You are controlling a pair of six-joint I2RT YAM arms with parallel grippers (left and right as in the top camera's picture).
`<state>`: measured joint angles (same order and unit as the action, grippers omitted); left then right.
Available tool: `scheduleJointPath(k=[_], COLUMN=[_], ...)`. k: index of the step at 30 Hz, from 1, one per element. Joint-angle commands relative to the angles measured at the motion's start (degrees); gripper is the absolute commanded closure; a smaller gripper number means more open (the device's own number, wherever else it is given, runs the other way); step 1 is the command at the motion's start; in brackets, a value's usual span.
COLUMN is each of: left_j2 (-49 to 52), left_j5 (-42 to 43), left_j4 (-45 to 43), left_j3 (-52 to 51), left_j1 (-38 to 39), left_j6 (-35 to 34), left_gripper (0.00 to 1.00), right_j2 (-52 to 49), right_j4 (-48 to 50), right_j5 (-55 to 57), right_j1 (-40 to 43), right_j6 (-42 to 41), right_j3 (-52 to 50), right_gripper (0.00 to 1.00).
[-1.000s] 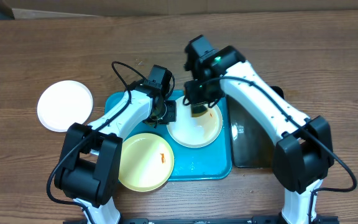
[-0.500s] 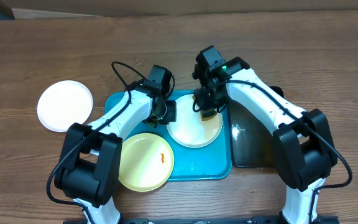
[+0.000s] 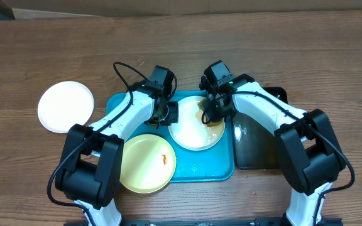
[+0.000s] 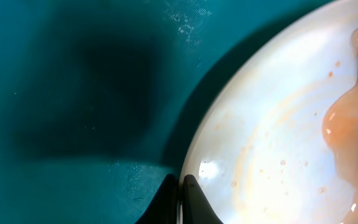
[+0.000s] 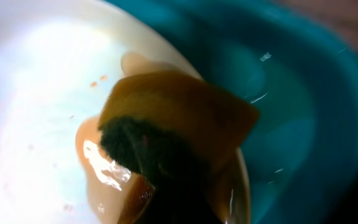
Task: Clean dirty plates on tray and stack at the side
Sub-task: 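Wipe the white plate surface with the sponge in the right gripper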
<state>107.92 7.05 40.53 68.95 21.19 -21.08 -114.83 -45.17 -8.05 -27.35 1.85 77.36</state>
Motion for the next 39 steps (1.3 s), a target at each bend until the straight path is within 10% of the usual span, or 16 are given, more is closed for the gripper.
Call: scheduleJointPath(k=[1, 9, 25, 39], left_j2=[0.7, 0.7, 0.7, 0.7], left_j5=[0.0, 0.0, 0.0, 0.0], left_j4=[-0.2, -0.3, -0.3, -0.3], left_j3=[0.6, 0.6, 0.6, 0.6], left_j1=[0.2, 0.2, 0.2, 0.2], left_j6=[-0.7, -0.1, -0.1, -0.1], left_gripper=[0.96, 0.96, 0.96, 0.96], right_j2=[-0.5, -0.5, 0.0, -0.1], right_j4=[-1.4, 0.1, -10.3, 5.6], right_j5=[-16.2, -35.4, -28.9, -21.0], right_j1=[0.1, 0.2, 6.5, 2.6], right_j6=[3.5, 4.7, 3.5, -9.6], right_j3=[-2.2, -1.1, 10.8, -1.2], right_gripper=[0.96, 0.96, 0.96, 0.96])
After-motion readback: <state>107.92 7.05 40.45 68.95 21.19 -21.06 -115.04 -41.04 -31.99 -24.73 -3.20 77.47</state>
